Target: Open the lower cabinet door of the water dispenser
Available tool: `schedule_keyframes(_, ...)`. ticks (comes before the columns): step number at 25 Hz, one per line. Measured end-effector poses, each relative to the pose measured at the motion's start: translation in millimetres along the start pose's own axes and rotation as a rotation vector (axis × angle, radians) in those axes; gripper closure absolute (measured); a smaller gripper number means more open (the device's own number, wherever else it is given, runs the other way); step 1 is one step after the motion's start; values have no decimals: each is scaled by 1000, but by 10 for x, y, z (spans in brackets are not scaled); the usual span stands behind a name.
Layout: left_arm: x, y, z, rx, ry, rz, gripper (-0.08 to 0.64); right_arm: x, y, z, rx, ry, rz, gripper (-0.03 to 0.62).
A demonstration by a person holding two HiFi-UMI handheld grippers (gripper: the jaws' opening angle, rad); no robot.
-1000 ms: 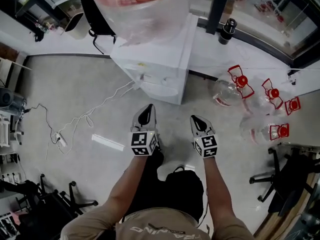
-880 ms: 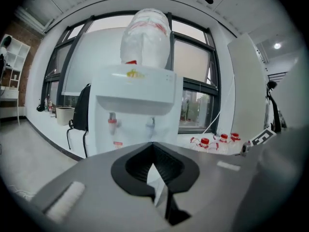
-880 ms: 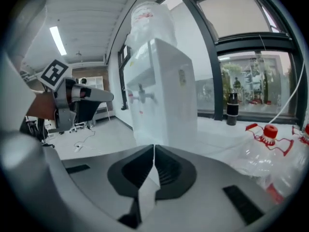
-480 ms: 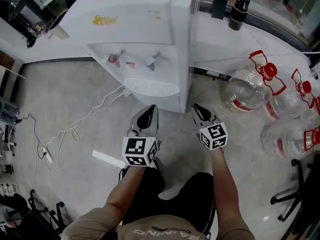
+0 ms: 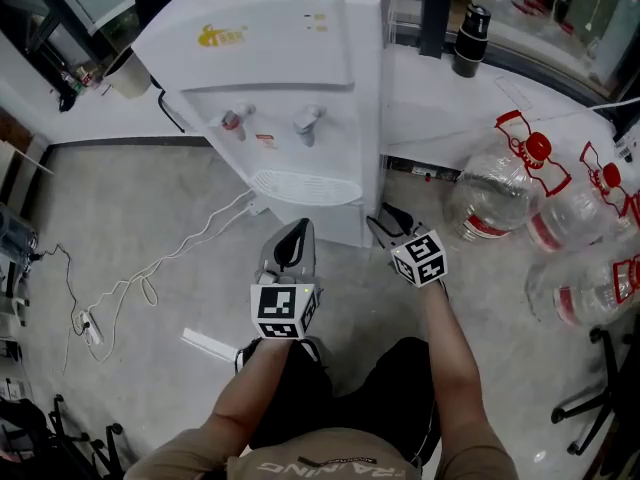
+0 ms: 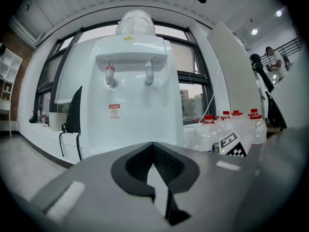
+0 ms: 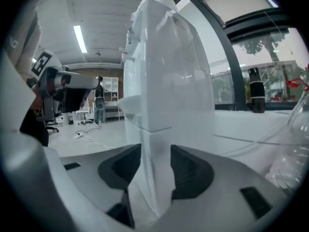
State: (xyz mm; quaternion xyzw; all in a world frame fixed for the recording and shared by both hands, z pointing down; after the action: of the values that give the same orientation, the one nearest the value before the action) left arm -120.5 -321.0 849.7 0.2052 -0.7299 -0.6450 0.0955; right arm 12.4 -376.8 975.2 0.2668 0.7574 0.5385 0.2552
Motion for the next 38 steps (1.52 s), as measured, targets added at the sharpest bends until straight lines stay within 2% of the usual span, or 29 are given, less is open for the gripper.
schedule_keyframes(3, 55, -57, -22, -26, 8, 6, 552, -39, 3, -128, 13, 5, -2, 382)
schedule_keyframes(7, 46, 19, 8, -2, 40, 31, 552, -44, -4, -197, 28, -33, 32, 364)
schedule_keyframes(11, 36, -73, 108, -30, 65, 25, 552, -59, -3, -196, 25, -101, 34, 360)
schedule_keyframes(13, 56, -87, 154, -31, 62, 21, 552, -64, -20, -188, 12, -117, -4, 360)
schedule_keyframes(15, 93, -82, 183, -27, 58, 32, 552, -53, -33, -177, 0, -115, -33, 360)
schedule_keyframes(19, 157, -89, 231, -29, 44, 53, 552, -9, -13, -154, 1, -100, -25, 360)
schedule_keyframes(29, 142, -117, 269, -33, 36, 45, 552, 54, -7, -141, 31, -84, -18, 360)
schedule_keyframes(35, 156, -159, 306, -42, 26, 45, 552, 261, 100, -94, 109, -116, 74, 364)
schedule_keyframes(38, 176, -151, 326, -37, 12, 43, 552, 526, 196, -97, 130, -141, 68, 364)
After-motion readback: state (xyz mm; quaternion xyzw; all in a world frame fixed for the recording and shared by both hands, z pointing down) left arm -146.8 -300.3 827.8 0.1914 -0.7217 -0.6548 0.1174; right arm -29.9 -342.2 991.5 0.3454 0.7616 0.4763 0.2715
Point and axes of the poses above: the fingertips, and each gripper's own axes: z backward along the fingers, x to its left, y out of its underside, the point moved 1 cm from there along z, backward along the fingers, and after that the axes turned 4 degrees about -z, right-handed, at the moved point
